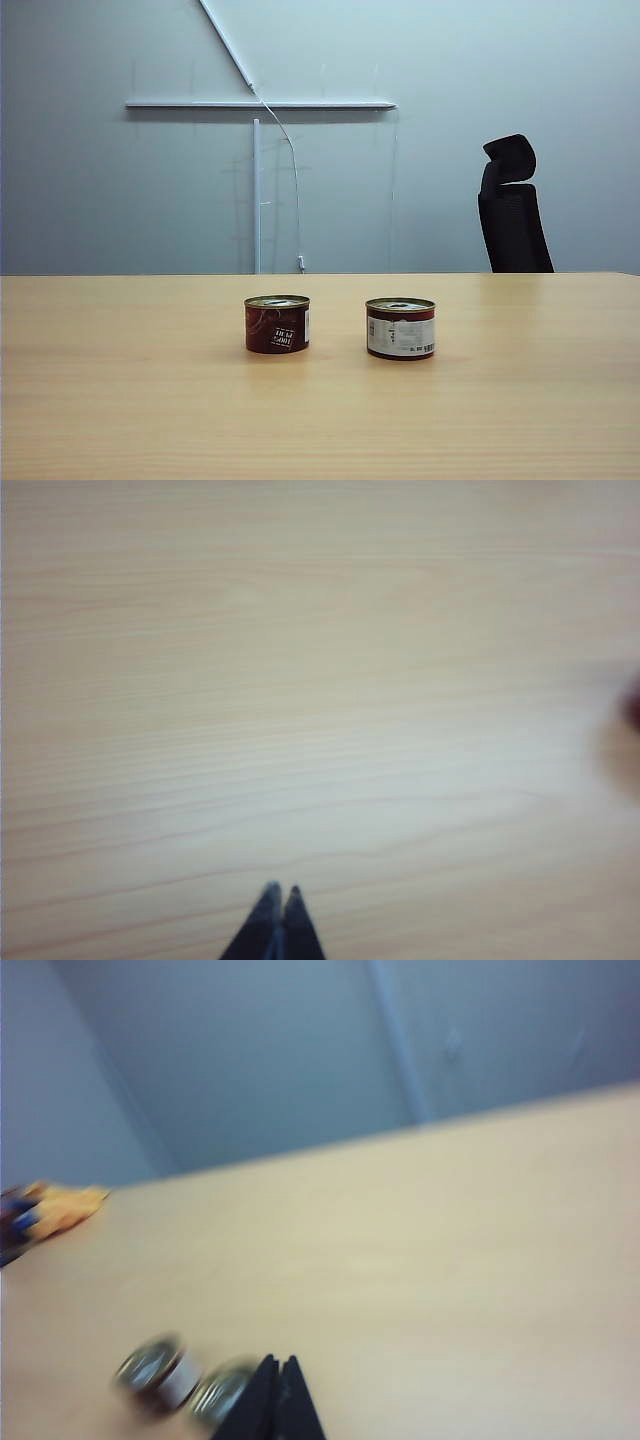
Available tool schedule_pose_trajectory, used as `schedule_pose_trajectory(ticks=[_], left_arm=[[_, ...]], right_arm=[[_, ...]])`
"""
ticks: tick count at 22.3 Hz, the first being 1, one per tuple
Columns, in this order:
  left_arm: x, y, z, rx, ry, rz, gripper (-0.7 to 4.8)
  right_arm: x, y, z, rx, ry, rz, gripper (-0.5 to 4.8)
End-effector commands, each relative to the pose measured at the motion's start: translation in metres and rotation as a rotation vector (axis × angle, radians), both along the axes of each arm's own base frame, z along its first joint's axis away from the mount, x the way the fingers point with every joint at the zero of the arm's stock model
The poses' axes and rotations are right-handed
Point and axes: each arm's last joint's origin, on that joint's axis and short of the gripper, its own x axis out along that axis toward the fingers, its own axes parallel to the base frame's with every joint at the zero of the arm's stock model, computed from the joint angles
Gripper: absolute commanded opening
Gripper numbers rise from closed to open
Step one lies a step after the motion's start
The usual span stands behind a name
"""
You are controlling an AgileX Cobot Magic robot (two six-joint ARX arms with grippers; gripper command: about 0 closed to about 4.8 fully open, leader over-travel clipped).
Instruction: Stack a can of tomatoes on the right onto the can of tomatoes on the left.
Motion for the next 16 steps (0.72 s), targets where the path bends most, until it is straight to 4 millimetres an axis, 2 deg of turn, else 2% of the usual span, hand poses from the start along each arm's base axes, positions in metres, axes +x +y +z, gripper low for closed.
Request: schedule_pose_trajectory(ticks=[1,4,8,10,11,12,14,15,16], left_arm=[[-0.004,-0.016,0.002,-0.003,-0.009,-0.151,-0.04],[-0.009,-0.030,-0.001,0.006,0.024,-0.292,-0.04],[-0.012,-0.039,-0.003,0.015,0.047,-0.375,-0.04],[-0.014,-0.042,-0.004,0.018,0.051,-0.409,-0.04],[-0.015,-0.044,-0.004,0.018,0.051,-0.427,-0.04],[-0.016,-0.045,-0.004,0.018,0.050,-0.440,-0.04],[-0.018,-0.048,-0.004,0.019,0.050,-0.473,-0.04],[-0.019,-0.049,-0.004,0.020,0.051,-0.489,-0.04],[-0.020,-0.050,-0.004,0.020,0.051,-0.497,-0.04]], right_arm=[[-0.001,0.007,-0.012,0.036,0.147,0.126,-0.09],[0.000,0.014,-0.018,0.017,0.218,0.137,-0.09],[0.002,0.026,-0.026,-0.061,0.284,0.180,-0.08],[0.004,0.034,-0.030,-0.135,0.316,0.200,0.19],[0.005,0.039,-0.032,-0.167,0.322,0.204,0.49],[0.006,0.042,-0.031,-0.193,0.321,0.200,0.89],[0.011,0.051,-0.028,-0.226,0.311,0.185,3.13],[0.015,0.056,-0.026,-0.253,0.302,0.173,4.79],[0.019,0.059,-0.024,-0.266,0.303,0.163,4.79]])
